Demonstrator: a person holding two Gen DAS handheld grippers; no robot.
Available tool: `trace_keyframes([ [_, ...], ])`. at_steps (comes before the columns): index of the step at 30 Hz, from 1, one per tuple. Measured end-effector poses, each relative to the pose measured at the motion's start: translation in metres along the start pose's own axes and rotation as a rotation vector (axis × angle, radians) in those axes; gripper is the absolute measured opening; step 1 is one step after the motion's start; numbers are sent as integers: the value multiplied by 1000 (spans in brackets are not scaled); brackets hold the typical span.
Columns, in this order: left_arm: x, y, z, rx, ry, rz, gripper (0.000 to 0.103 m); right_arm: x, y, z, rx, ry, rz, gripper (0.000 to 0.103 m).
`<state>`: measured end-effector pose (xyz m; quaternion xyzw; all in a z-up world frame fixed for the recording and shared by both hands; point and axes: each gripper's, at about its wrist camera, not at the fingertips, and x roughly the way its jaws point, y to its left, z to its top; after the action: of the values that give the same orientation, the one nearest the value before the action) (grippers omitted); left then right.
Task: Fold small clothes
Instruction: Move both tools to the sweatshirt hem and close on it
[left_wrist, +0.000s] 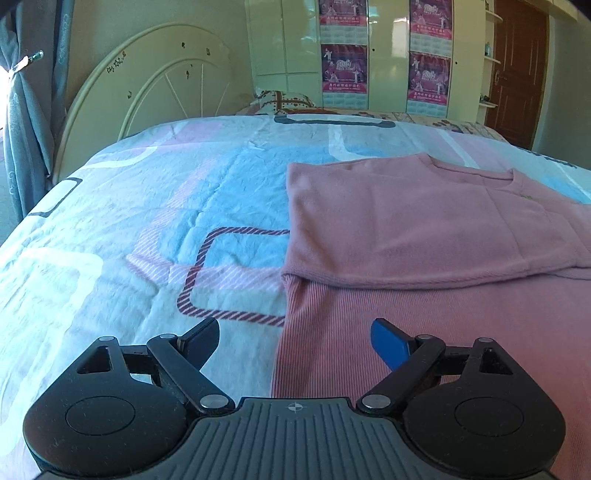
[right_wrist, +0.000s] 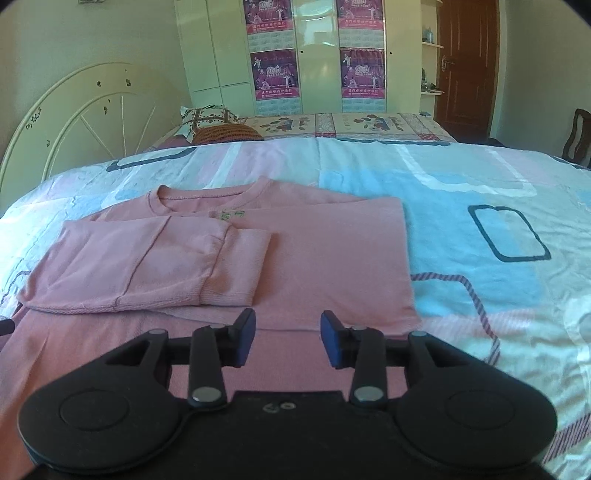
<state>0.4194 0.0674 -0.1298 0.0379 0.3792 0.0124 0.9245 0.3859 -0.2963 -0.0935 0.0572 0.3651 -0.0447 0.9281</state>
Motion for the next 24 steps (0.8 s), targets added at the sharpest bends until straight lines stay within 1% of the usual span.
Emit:
trace_keyframes([
  [1, -8, 0, -6, 2, -1, -6, 89, -8, -7, -5, 15, -1, 3, 44],
  [4, -31, 1, -25, -1, 5, -36, 89, -28, -23, -21, 62, -1, 16, 44],
  [6, -44, 6, -42, -11, 17, -61, 88, -44, -39, -38, 127, 6, 50, 44],
  [10, -70, 26, -85, -72, 61, -115, 88, -67, -71, -74, 232, 44, 78, 44],
  [11, -75, 32, -96, -94, 76, -141, 86, -72, -77, -83, 244, 55, 81, 44],
  [12, -79, 37, -107, -112, 90, -164, 80, -77, -82, -92, 254, 69, 90, 44],
  [14, -92, 44, -126, -134, 80, -190, 78, -88, -92, -111, 274, 84, 91, 44],
  [16, -103, 51, -139, -170, 74, -245, 77, -96, -104, -129, 328, 103, 106, 45],
  [19, -112, 60, -152, -240, 86, -355, 77, -105, -115, -157, 423, 136, 179, 45],
  [23, -118, 64, -171, -345, 95, -482, 77, -121, -114, -181, 484, 130, 273, 45],
  [24, -118, 64, -175, -368, 99, -507, 73, -124, -113, -186, 490, 136, 298, 45],
])
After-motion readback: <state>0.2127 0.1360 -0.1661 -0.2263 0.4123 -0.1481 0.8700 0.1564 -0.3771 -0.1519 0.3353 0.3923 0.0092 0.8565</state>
